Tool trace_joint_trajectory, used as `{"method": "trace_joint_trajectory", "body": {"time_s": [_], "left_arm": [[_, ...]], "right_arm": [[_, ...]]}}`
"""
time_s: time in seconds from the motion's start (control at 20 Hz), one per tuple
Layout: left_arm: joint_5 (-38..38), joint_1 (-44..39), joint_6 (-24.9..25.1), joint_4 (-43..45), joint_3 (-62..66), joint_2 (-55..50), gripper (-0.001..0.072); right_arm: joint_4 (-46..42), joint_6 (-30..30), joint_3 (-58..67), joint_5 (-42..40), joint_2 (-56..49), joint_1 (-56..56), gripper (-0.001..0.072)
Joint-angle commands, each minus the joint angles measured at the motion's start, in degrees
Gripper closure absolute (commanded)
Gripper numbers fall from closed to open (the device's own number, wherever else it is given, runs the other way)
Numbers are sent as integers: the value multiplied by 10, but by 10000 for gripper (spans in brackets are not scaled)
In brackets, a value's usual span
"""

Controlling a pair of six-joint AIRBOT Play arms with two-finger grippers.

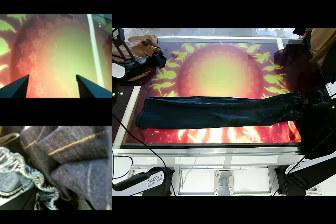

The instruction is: Fold the clothes and pants, and hang the long-sleeved shirts on hangers.

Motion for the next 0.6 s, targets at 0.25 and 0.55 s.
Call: {"method": "trace_joint_trajectory", "body": {"time_s": [0.25,0.55], "left_arm": [[-4,-13,2,0,0,0,51],[-30,-13,2,-1,0,0,78]], "right_arm": [[89,-87,28,78,-29,53,463],[89,-68,124,187,-3,53,672]]}}
